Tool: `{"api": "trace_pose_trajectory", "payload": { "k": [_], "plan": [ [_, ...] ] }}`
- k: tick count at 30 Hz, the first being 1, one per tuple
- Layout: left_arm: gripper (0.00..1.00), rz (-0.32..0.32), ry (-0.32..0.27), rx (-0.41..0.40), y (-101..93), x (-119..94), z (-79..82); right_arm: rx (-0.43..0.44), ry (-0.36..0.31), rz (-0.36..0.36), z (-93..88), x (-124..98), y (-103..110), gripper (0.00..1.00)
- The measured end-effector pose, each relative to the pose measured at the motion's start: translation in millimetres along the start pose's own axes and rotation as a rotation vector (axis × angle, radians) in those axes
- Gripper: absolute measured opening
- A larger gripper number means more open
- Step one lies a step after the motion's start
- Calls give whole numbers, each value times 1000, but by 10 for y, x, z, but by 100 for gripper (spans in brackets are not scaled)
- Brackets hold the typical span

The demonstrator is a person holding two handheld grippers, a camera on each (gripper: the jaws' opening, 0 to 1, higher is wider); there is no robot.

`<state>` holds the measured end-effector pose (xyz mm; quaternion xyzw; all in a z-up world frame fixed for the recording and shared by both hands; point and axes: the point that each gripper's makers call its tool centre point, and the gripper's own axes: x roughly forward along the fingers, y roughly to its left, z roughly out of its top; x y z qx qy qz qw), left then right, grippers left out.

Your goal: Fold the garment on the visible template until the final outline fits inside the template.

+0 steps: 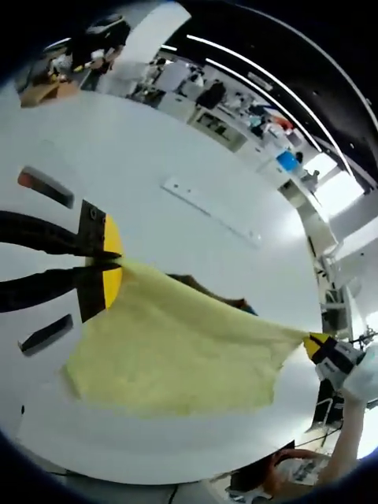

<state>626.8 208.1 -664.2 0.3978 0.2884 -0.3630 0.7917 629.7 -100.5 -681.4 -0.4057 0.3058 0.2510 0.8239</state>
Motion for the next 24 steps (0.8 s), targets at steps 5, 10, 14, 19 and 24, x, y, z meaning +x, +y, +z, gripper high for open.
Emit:
{"api": "trace_pose_trajectory", "payload": {
  "k": [5, 10, 14, 19, 24],
  "plan": [
    [0, -8, 28, 19, 46, 241, -94, -17, 21, 26, -62, 220, 33, 0],
    [1, -65, 47, -65, 5, 461, -239, 44, 28, 108, -143, 409, 143, 0],
    [1, -78, 63, -54, -37, 575, -319, 70, 25, 137, -204, 510, 151, 0],
    [1, -93, 79, -55, -47, 671, -381, 80, 29, 161, -236, 590, 184, 0],
    [2, -95, 96, -65, -48, 686, -448, 101, 20, 192, -244, 606, 211, 1]
  ]
}}
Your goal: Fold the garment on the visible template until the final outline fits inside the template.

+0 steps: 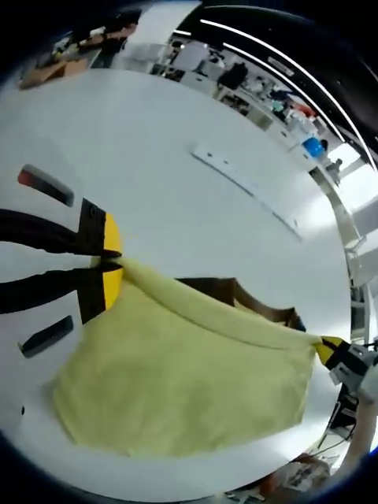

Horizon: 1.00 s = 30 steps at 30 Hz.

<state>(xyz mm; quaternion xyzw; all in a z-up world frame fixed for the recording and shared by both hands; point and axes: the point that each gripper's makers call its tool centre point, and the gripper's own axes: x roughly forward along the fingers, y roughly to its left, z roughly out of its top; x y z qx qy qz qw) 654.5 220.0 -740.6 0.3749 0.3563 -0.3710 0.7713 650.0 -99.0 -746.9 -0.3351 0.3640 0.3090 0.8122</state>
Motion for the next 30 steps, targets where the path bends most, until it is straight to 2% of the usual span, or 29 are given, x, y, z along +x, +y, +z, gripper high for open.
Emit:
{"api": "trace_pose_trajectory", "payload": {
  "k": [3, 5, 8, 12, 17, 19, 22, 25, 27, 29, 30],
  "plan": [
    [4, 12, -4, -24, 14, -35, -30, 36, -3, 6, -32, -19, -32, 7],
    [5, 6, -24, -22, 6, -71, -19, 72, -35, 18, 0, -52, -25, 10],
    [11, -8, -57, 2, -1, -92, -32, 63, -65, 33, 48, -109, 22, 14],
    [16, -31, -100, 5, -64, -115, -7, 17, -58, 50, 36, -112, 92, 22],
    [17, 16, -56, 86, -10, -46, -57, -1, -44, 23, -22, -47, 56, 18],
    [14, 19, -61, 78, 5, -14, -55, -14, -45, -8, -16, -29, 1, 14],
    [1, 23, -74, 35, 37, -2, -36, -37, -31, -40, -34, -12, -48, 7],
    [0, 31, -90, -1, 84, 2, -18, 4, -62, -85, 5, -12, -140, 1],
    [0, 37, -103, -33, 100, -11, 0, 49, -90, -86, 49, -25, -164, 0],
    [0, 38, -121, -77, 123, -17, 13, 50, -85, -87, 46, -21, -182, 0],
    [0, 26, -124, -127, 117, -12, 2, 60, -80, -87, 38, -6, -191, 0]
  ]
}}
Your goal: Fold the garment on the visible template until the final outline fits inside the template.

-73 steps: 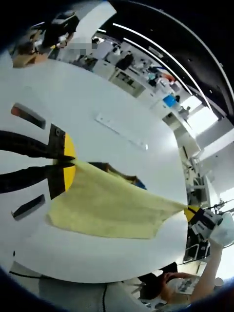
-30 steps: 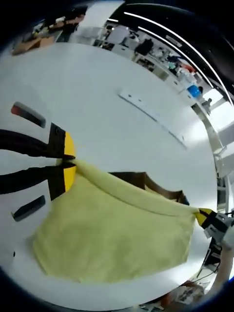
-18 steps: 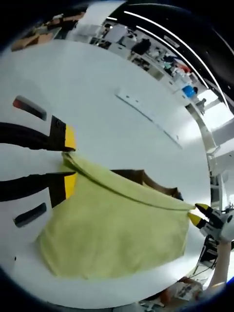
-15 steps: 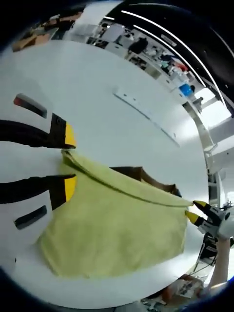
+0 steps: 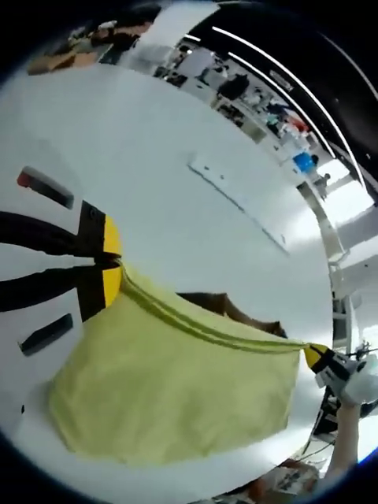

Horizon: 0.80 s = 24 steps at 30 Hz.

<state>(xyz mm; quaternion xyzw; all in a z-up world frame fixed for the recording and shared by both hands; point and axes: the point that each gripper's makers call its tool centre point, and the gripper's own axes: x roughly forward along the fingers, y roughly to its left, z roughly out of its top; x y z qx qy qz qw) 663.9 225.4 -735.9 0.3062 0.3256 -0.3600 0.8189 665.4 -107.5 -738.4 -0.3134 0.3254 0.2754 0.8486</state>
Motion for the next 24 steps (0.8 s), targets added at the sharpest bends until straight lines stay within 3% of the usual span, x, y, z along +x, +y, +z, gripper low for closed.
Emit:
{"api": "trace_pose_trajectory", "payload": {
  "k": [7, 11, 12, 13, 15, 18, 24],
  "plan": [
    [0, 12, -44, -318, 60, 14, -17, 149, 1, -6, -47, 29, -24, 0],
    [7, 40, -56, -306, 75, 17, -15, 230, 1, -23, -69, 20, -76, 9],
    [9, 49, -55, -328, 88, 12, -23, 260, -8, -30, -63, 9, -97, 10],
    [12, 58, -77, -412, 105, 2, -7, 280, -13, -30, -63, -4, -108, 11],
    [18, 56, -125, -487, 135, -27, 49, 322, -23, -39, -56, -22, -127, 14],
    [27, 76, -121, -443, 159, -71, 56, 383, -56, -7, 10, -69, -94, 25],
    [52, 83, -156, -402, 130, -167, 141, 382, -58, 60, 75, -155, 86, 54]
  ]
}}
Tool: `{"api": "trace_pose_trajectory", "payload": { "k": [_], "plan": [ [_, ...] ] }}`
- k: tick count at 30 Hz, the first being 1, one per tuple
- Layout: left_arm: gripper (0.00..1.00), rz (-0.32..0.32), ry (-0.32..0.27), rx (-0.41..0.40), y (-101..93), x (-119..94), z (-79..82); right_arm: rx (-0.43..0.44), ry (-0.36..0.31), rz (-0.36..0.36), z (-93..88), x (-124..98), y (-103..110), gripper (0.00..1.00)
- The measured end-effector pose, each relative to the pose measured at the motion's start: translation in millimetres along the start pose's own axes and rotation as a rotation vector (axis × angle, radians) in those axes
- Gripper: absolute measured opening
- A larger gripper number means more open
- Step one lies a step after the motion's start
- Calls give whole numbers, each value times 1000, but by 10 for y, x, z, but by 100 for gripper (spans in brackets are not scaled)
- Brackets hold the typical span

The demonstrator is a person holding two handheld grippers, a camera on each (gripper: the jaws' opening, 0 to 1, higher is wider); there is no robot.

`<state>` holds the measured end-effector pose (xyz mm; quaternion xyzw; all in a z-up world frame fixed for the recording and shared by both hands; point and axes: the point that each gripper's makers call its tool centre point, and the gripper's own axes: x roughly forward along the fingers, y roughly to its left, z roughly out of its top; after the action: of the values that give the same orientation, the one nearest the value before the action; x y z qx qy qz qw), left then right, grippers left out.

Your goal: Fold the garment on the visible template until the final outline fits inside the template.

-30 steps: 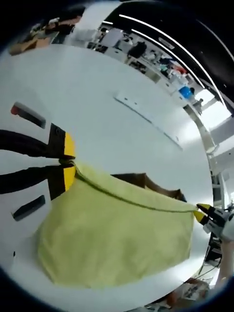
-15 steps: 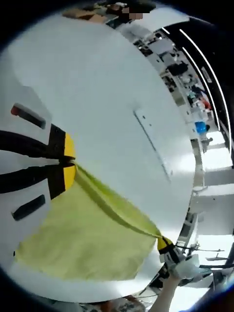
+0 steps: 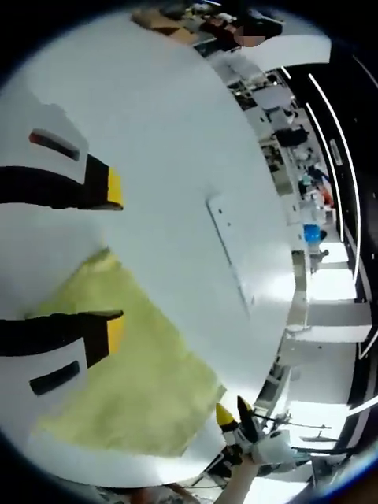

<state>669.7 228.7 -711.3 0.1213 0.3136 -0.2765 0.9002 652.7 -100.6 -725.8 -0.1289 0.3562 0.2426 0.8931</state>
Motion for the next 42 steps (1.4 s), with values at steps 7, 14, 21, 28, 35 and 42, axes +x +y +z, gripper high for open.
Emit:
{"api": "trace_pose_trajectory", "payload": {
  "k": [7, 14, 21, 28, 35, 42],
  "plan": [
    [68, -34, -25, 20, -131, -165, 37, -16, 22, 79, -46, -181, 282, 70],
    [83, -96, -63, 13, -320, -370, 21, -42, 29, 146, -94, -399, 500, 77],
    [84, -126, -89, -8, -482, -581, -64, -57, 14, 203, -161, -620, 704, 80],
    [82, -149, -87, -5, -628, -770, -238, -61, 28, 232, -379, -794, 844, 81],
    [76, -135, -109, -20, -759, -933, -382, -50, 38, 232, -596, -925, 872, 78],
    [68, -127, -120, -35, -849, -1060, -506, -23, 36, 224, -765, -1056, 876, 73]
  ]
}}
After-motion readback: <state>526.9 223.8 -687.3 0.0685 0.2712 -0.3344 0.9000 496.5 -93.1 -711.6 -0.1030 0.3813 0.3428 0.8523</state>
